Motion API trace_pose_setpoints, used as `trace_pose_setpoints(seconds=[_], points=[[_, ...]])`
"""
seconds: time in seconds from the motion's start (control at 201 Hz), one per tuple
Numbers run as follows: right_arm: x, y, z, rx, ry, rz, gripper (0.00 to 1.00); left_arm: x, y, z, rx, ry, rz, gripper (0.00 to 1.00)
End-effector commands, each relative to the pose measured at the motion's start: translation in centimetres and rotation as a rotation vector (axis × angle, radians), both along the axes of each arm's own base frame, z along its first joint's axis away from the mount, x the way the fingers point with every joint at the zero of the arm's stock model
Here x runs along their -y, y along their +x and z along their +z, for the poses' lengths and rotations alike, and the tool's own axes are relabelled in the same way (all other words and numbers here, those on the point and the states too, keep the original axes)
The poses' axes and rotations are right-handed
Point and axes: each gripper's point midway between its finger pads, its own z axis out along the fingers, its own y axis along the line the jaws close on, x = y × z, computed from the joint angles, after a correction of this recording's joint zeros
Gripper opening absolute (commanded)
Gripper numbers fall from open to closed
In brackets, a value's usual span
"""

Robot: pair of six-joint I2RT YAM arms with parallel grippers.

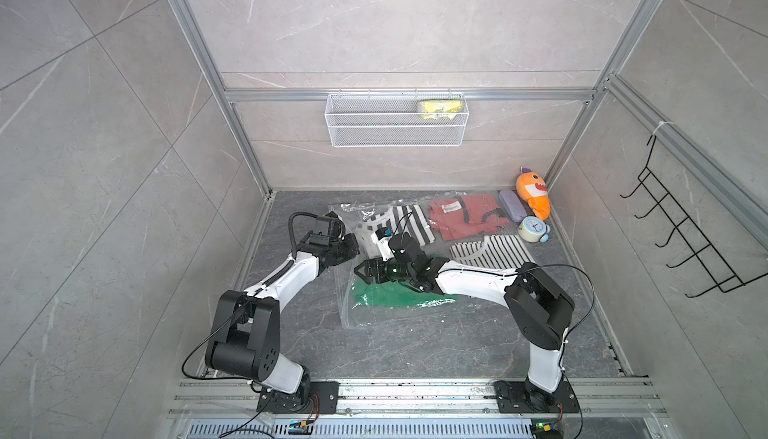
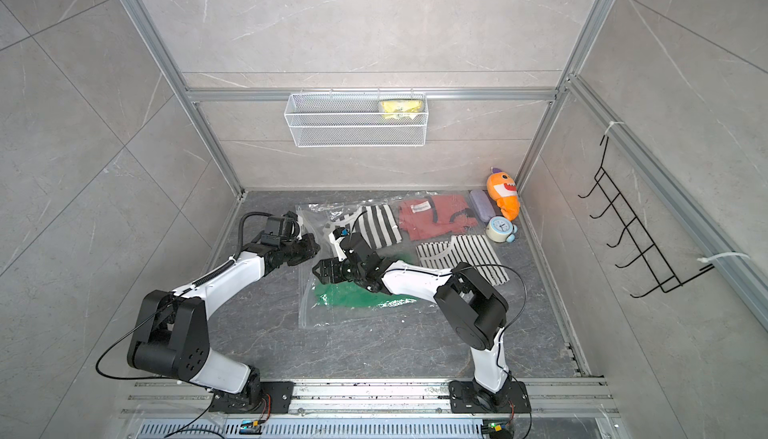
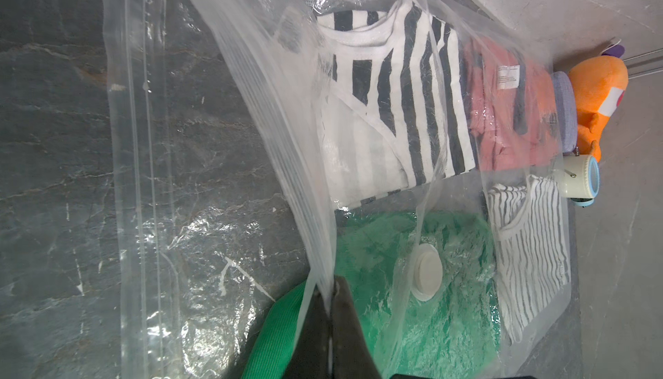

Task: Take the tank top out of the vacuum bag
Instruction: Open the vacuum bag at the center of the board.

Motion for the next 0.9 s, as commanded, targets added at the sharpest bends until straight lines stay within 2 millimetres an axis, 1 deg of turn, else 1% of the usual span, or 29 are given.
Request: trace_pose_setpoints(seconds=[0.0, 0.09, 0.189, 0.274, 0.378, 0.428, 0.528, 0.577, 0.657, 0.667, 0.697, 0.752, 0.776, 0.816, 0.856, 0.871, 0.896], points=[[-1.3, 1.5, 0.5, 0.022, 0.046, -0.061, 0.84, 1.0, 0.8, 3.7, 0.092, -0.06, -0.008, 0.0], [-2.0, 1.8, 0.5, 0.039, 0.051, -0.068, 0.84, 1.0, 0.5, 4.0, 0.099, -0.06, -0.008, 0.0], [-1.5, 2.6, 0.2, 0.071, 0.028, -0.147, 0.83, 0.8, 0.2, 4.2, 0.109, -0.057, 0.001, 0.0], [-1.0, 3.4, -0.1, 0.091, 0.029, -0.196, 0.77, 0.8, 0.1, 4.5, 0.121, -0.061, 0.004, 0.0], [-1.0, 3.9, -0.2, 0.099, 0.02, -0.222, 0.66, 0.8, -0.1, 4.7, 0.125, -0.067, 0.003, 0.0], [-1.0, 4.1, -0.6, 0.1, 0.008, -0.232, 0.62, 0.8, -0.3, 4.8, 0.127, -0.069, 0.004, 0.0], [-0.7, 4.1, -0.8, 0.11, -0.004, -0.249, 0.44, 0.6, -0.5, 5.0, 0.135, -0.068, 0.01, 0.0], [-0.6, 4.1, -0.7, 0.123, -0.012, -0.255, 0.4, 0.5, -0.6, 5.1, 0.141, -0.065, 0.016, 0.0], [-0.5, 4.2, -0.3, 0.138, -0.015, -0.257, 0.27, 0.1, -0.8, 5.4, 0.155, -0.056, 0.028, 0.0], [-0.4, 4.2, -0.2, 0.141, -0.015, -0.258, 0.26, 0.1, -0.8, 5.4, 0.157, -0.055, 0.031, 0.02], [-0.5, 4.2, 0.0, 0.147, -0.015, -0.254, 0.22, -0.1, -0.8, 5.5, 0.163, -0.052, 0.036, 0.14], [-0.6, 4.2, 0.2, 0.158, -0.02, -0.24, 0.12, -0.5, -0.7, 5.9, 0.177, -0.042, 0.053, 0.33], [-0.7, 4.1, 0.3, 0.16, -0.022, -0.236, 0.09, -0.7, -0.8, 6.0, 0.181, -0.036, 0.059, 0.4], [-0.8, 4.2, 0.4, 0.164, -0.026, -0.234, 0.04, -1.2, -0.8, 6.5, 0.194, -0.022, 0.078, 0.47], [-0.8, 4.2, 0.5, 0.168, -0.029, -0.232, 0.0, -1.9, -0.9, 7.2, 0.216, -0.008, 0.107, 0.48], [-0.8, 4.3, 0.7, 0.172, -0.027, -0.23, 0.0, -2.2, -1.0, 7.4, 0.223, -0.002, 0.121, 0.49], [-0.9, 4.2, 0.8, 0.176, -0.028, -0.225, 0.0, -2.9, -1.1, 7.8, 0.237, 0.008, 0.145, 0.54]])
